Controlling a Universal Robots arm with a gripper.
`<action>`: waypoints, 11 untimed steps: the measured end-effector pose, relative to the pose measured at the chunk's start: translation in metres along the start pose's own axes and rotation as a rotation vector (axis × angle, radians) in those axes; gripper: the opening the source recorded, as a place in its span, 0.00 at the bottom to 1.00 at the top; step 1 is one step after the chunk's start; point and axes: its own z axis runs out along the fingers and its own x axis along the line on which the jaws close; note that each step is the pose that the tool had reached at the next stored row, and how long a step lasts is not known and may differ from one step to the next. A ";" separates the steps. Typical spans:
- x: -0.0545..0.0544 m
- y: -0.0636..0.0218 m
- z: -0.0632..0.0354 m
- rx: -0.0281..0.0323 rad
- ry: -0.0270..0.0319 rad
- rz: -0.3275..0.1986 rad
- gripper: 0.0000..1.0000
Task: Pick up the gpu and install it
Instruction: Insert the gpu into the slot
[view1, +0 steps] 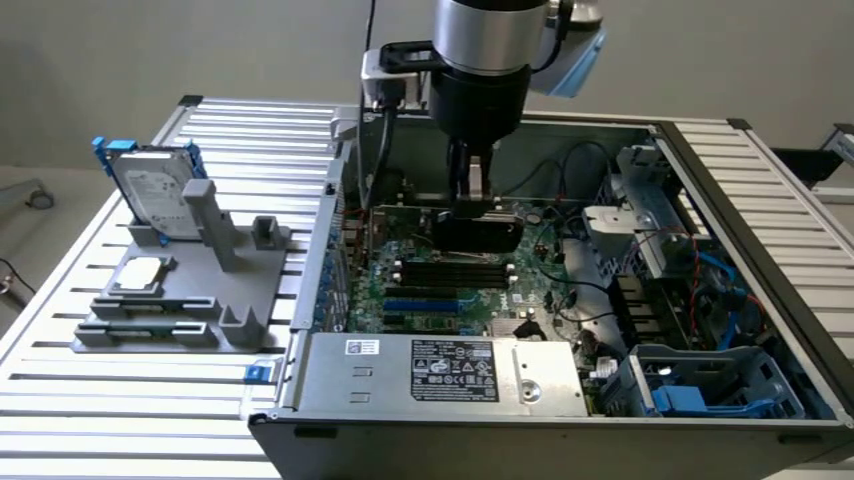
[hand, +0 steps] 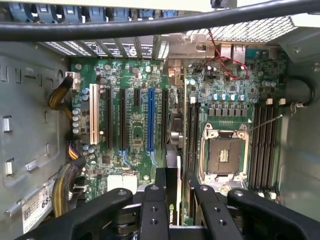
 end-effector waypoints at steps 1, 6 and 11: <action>0.002 0.0006 0.0019 0.0001 -0.0002 0.000 0.26; 0.009 0.0053 0.0104 0.0000 -0.0010 -0.002 0.26; 0.017 0.0088 0.0191 -0.0001 -0.0023 -0.005 0.26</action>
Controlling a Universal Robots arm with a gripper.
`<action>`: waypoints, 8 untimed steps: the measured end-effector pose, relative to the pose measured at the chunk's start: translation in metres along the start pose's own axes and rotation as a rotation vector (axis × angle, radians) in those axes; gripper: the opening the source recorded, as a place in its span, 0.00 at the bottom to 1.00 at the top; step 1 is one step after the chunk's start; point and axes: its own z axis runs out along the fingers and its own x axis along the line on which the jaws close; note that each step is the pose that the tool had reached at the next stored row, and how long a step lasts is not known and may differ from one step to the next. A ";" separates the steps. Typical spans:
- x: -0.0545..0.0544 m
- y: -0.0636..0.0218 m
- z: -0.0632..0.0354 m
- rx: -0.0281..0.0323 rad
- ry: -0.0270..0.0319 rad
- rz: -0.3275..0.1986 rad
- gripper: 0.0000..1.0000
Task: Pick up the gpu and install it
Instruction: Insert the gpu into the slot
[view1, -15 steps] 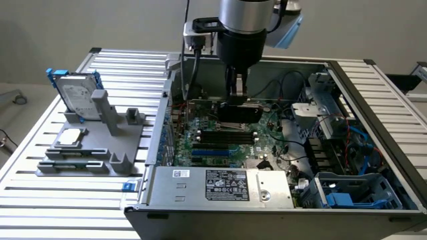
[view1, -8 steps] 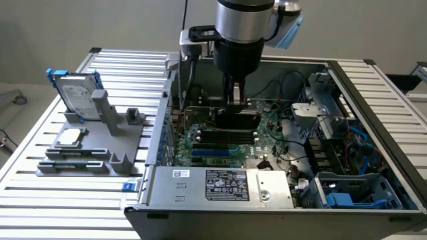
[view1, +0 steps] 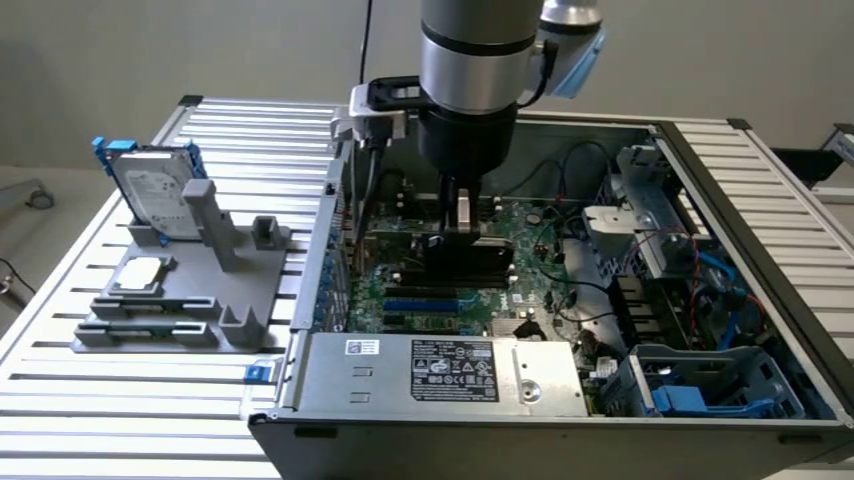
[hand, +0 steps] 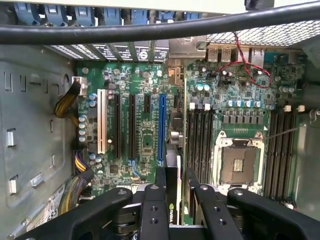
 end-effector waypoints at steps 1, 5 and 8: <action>0.001 0.0007 0.0019 0.0000 -0.0001 0.000 0.26; 0.002 0.0041 0.0089 -0.0001 0.0000 0.000 0.26; 0.003 0.0068 0.0131 -0.0001 0.0000 0.000 0.26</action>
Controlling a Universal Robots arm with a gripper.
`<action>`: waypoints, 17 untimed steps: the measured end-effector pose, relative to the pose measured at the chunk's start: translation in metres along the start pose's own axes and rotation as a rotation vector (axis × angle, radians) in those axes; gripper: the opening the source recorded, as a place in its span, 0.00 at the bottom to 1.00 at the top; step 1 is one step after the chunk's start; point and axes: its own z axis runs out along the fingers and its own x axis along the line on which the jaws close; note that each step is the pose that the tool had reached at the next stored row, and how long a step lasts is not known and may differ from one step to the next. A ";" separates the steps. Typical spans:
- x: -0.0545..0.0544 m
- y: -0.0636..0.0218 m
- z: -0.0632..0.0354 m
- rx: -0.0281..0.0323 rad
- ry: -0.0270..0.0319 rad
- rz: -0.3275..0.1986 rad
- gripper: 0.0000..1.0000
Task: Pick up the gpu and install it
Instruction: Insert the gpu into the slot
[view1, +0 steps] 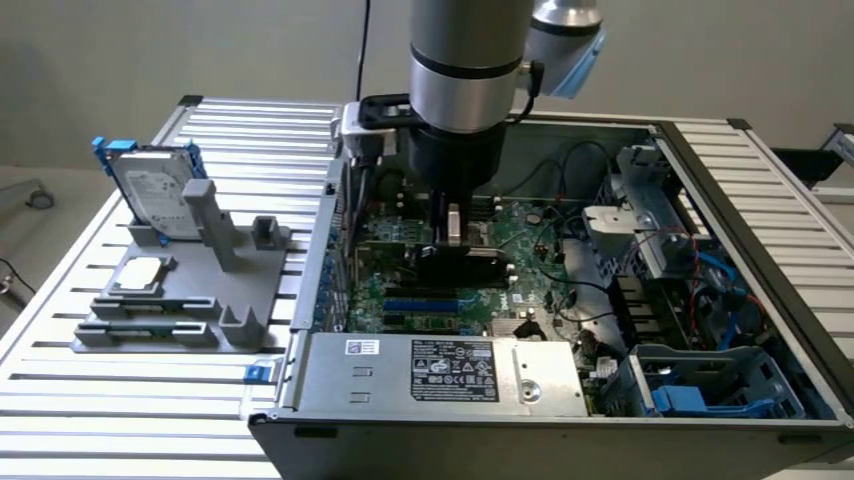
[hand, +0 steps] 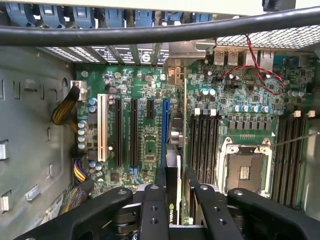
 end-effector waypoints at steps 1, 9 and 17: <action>0.000 0.0007 0.0009 0.0000 0.0001 0.000 0.26; 0.003 0.0023 0.0049 0.0001 -0.0046 0.000 0.26; 0.005 0.0069 0.0115 0.0006 -0.0079 0.012 0.26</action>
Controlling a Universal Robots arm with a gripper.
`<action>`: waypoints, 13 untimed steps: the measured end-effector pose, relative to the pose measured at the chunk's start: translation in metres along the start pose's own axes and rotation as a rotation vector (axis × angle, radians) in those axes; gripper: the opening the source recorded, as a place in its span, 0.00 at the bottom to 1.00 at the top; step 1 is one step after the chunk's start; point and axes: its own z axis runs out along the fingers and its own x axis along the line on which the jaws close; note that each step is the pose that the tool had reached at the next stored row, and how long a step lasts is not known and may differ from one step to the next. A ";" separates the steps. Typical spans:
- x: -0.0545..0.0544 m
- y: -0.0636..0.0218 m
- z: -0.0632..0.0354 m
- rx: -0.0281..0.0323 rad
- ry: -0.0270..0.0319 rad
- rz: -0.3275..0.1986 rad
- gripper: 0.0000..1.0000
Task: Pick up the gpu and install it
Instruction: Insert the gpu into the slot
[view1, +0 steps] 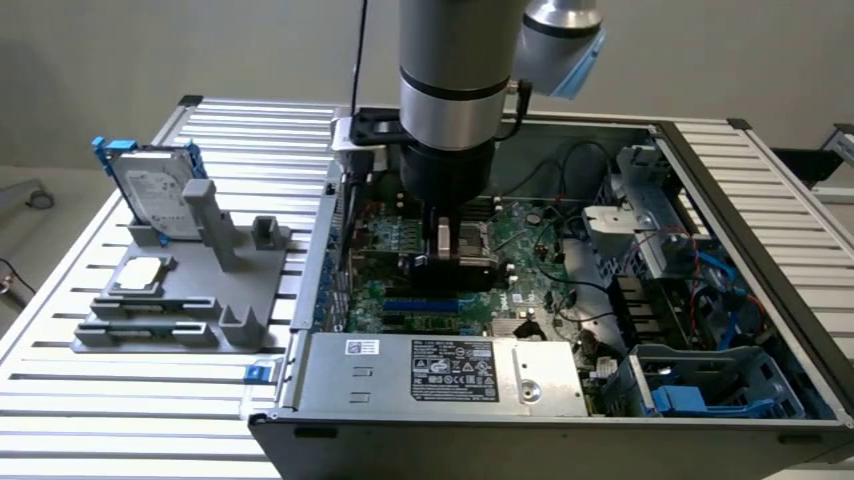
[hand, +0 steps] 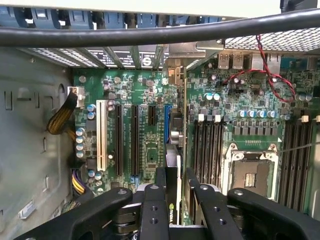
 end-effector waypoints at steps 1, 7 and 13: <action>0.000 0.0002 0.0007 0.0005 -0.0002 0.005 0.26; 0.002 0.0011 0.0039 0.0015 -0.0002 0.020 0.26; 0.005 0.0012 0.0073 0.0000 -0.0017 0.020 0.26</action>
